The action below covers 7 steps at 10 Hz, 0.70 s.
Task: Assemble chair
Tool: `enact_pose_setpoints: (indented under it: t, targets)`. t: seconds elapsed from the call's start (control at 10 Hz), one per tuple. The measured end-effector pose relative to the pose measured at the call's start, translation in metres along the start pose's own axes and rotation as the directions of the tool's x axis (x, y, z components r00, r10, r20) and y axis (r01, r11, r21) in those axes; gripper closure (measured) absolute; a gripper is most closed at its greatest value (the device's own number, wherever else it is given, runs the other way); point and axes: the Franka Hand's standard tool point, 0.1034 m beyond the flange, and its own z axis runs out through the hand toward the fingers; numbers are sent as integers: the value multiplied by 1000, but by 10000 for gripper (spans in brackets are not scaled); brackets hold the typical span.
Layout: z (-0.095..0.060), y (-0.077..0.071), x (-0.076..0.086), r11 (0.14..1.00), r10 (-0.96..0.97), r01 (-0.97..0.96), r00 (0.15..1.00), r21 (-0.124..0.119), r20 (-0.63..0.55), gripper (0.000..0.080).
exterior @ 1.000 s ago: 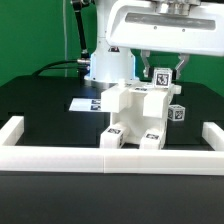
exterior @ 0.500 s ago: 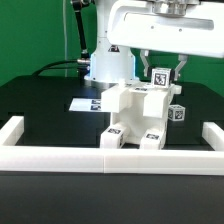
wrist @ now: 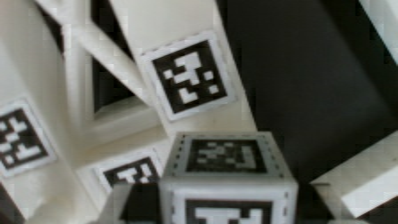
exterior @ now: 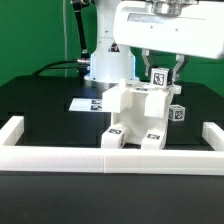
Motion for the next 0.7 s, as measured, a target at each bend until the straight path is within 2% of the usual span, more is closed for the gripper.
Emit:
enact_pose_setpoints:
  t: [0.5, 0.7]
  targets:
    - [0, -1, -1, 967, 256, -256, 967, 1, 1, 511]
    - [0, -3, -3, 920, 393, -393, 920, 5, 11, 511]
